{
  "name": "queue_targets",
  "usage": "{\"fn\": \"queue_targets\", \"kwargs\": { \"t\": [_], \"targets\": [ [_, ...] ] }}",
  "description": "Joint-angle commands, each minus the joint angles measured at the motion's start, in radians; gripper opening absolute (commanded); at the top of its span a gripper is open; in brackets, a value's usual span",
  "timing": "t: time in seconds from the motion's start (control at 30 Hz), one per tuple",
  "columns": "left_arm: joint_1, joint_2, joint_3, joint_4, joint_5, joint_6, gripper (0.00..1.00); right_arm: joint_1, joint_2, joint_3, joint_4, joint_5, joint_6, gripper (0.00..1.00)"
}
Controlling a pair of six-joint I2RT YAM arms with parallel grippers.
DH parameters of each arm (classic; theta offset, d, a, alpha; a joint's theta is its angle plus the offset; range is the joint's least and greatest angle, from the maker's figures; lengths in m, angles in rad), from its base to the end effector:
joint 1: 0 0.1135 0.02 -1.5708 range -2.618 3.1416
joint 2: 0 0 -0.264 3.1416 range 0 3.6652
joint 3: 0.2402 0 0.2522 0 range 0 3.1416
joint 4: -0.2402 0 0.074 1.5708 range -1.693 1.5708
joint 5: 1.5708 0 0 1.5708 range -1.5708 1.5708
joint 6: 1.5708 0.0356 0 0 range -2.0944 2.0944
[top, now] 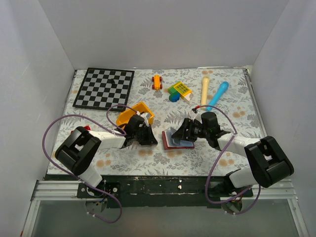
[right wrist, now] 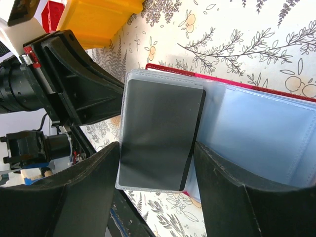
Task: Put the credit cards into the card holder
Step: Insert the credit card into the card holder.
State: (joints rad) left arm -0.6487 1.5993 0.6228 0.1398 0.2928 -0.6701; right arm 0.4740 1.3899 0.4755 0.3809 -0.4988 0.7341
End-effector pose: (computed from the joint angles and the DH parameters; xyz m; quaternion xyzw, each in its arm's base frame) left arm 0.2223 -0.1815 0.1278 0.0425 0.9239 -0.3251 0.1972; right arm 0.2237 0.1339 0.1622 -0.0122 0.8504 0.4493 0.2736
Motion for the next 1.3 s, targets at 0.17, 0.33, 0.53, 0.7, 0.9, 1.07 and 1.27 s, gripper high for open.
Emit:
{"fn": "queue_targets", "kwargs": {
  "t": [0.17,0.33,0.53,0.7,0.9,1.07,1.27],
  "targets": [
    [0.003,0.017,-0.009,-0.031,-0.009,0.014,0.00,-0.009,0.011,-0.023,0.107,-0.052,0.024,0.69],
    [0.003,0.017,-0.011,-0.029,-0.006,0.012,0.00,-0.012,0.011,-0.026,0.115,-0.057,0.027,0.69],
    [0.003,0.017,-0.011,-0.028,-0.007,0.014,0.00,-0.015,0.009,-0.028,0.113,-0.057,0.025,0.68],
    [0.003,0.017,-0.011,-0.028,-0.007,0.012,0.00,-0.017,0.003,-0.015,0.075,-0.040,0.010,0.68],
    [0.003,0.013,0.002,-0.037,-0.009,0.021,0.00,-0.017,-0.083,0.015,-0.123,0.092,-0.056,0.68],
    [0.003,0.016,0.017,-0.039,-0.003,0.029,0.00,-0.018,-0.207,0.046,-0.353,0.301,-0.114,0.66],
    [-0.005,0.022,0.034,-0.046,-0.001,0.033,0.00,-0.020,-0.288,0.080,-0.534,0.494,-0.162,0.64]
  ]
}}
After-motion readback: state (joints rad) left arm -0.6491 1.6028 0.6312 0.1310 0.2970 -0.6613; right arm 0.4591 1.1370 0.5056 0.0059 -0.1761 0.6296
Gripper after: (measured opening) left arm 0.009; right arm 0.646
